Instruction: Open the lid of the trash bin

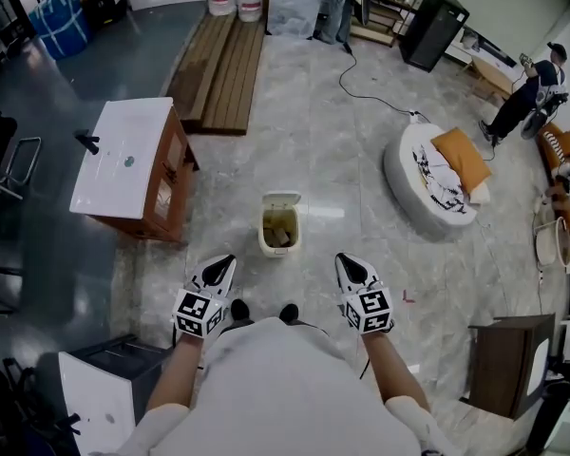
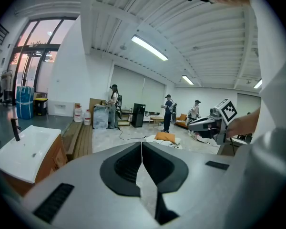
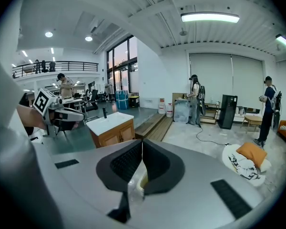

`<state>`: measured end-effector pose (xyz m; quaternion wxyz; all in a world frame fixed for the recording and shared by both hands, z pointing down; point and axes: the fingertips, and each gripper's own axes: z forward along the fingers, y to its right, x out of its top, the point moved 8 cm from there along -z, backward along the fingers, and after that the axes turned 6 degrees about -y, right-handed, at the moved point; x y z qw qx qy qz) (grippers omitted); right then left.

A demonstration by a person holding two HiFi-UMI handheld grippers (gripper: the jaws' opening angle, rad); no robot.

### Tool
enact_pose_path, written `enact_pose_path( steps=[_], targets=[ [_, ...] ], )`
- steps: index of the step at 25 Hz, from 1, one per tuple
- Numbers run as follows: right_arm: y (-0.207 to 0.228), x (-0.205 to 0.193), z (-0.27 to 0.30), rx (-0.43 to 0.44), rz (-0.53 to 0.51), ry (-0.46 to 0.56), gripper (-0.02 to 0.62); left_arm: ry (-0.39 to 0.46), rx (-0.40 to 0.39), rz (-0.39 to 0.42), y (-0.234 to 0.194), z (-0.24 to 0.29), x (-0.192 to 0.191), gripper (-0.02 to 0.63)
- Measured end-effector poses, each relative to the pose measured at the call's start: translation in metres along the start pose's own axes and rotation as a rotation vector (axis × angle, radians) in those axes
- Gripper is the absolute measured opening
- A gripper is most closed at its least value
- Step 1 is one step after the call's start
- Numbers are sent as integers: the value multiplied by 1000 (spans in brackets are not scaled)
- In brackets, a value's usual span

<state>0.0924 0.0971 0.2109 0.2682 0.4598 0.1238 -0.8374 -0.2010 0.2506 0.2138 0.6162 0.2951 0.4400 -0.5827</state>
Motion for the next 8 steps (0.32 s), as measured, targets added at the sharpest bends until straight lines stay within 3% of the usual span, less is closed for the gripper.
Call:
enact_pose_path(
  steps=[8],
  targets=[
    [0, 6, 2, 0, -5, 9, 31, 4, -5, -7, -6, 2, 3, 20]
  ],
)
